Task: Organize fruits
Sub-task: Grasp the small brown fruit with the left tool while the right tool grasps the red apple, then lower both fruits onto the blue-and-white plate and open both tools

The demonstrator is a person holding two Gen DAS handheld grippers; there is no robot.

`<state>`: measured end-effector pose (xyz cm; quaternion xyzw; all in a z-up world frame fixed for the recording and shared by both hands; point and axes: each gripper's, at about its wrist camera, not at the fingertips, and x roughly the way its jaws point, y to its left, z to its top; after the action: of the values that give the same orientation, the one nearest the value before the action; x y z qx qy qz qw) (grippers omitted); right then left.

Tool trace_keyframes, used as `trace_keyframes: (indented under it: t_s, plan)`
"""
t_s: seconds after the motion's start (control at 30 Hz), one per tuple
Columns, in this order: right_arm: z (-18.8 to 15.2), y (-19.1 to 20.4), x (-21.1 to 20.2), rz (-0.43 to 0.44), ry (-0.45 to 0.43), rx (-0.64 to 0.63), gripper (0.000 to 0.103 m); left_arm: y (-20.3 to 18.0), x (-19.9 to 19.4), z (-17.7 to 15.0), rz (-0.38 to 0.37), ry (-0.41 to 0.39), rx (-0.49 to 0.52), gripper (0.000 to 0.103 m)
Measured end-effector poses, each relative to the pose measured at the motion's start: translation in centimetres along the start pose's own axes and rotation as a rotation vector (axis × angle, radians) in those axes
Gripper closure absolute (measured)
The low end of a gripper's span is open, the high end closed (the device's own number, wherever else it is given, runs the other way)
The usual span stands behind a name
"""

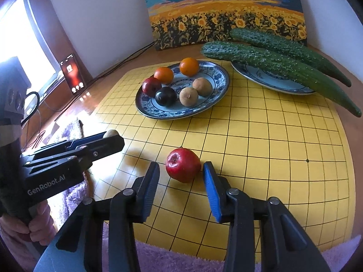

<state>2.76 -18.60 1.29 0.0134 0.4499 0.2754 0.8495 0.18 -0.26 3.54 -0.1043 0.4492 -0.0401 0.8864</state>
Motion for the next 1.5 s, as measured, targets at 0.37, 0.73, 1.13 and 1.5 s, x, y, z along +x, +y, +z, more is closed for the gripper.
trace_keyframes:
  t_s: [0.37,0.73,1.13,1.5]
  plan:
    - [0.3,-0.2,-0.1,0.014,-0.006,-0.005,0.07,-0.4,0.5,1.5,-0.023,-0.001,0.003,0.077]
    - [3.2,-0.1,-0.6,-0.028,-0.042,-0.062,0.07,-1.5,1.7,4.0,-0.005,-0.017,0.059,0.077]
    - [5.6,-1.1,1.2,-0.062,-0.05,-0.061,0.07,-1.2,3.9,5.2,0.006,-0.02,0.058,0.077]
    - [6.4,-1.2,2.8,-0.09,-0.054,-0.089,0.07,-1.1,4.9,5.5,0.005,-0.025,0.058,0.077]
